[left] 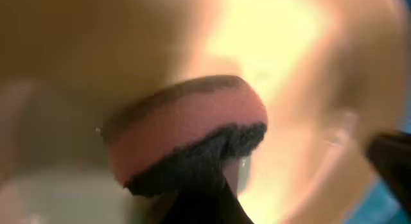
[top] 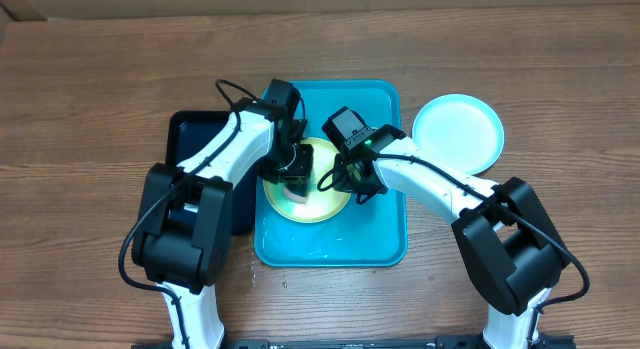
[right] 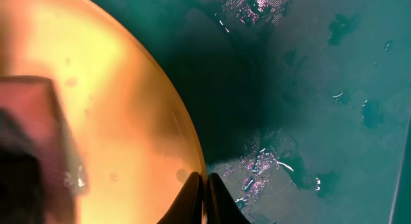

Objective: Clean dirty plates on tray and stack at the side
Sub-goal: 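Continue scrubbing the yellow plate center with the left gripper sponge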

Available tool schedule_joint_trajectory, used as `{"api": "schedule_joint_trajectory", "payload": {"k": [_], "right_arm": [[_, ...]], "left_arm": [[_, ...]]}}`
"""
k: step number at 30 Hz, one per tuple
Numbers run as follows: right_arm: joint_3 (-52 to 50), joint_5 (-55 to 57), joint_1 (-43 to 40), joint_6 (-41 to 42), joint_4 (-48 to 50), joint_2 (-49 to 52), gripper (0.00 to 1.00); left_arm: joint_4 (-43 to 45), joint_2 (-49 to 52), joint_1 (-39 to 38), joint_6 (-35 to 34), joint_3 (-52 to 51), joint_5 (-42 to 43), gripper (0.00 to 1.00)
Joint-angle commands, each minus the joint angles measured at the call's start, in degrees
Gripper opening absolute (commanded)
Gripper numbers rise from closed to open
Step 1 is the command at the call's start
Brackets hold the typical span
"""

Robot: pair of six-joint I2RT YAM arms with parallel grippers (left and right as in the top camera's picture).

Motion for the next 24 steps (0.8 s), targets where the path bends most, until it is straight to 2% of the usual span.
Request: {"api": "schedule_joint_trajectory", "payload": {"k": [1,8,12,17,24], "right_arm": [[0.13,-0.52,0.46,0.22,0.68,-0.76,0.05],[0.13,-0.52,0.46,0.22,0.46,-0.76,0.05],[0.13,-0.52,0.46,0.22,0.52,-0.76,0.05],[0.13,-0.50,0.46,0.20,0.72,-0.76,0.05],[0.13,-0.52,0.46,0.22,0.70,-0.76,0.05]], "left_arm": [[-0.46,1.92,-0.26,4.74,0.87,16.90,0.04],[-12.24,1.57,3.30,4.72,18.78,16.13,0.04],[-16.98,1.57,3.54,3.50,24.46,10.10,0.04],[-20.59,1.77,2.08,1.03,22.21,-5.97,0.04],[-12.83,1.79,0.57,-0.07,11.34,-7.76,0.04]]}}
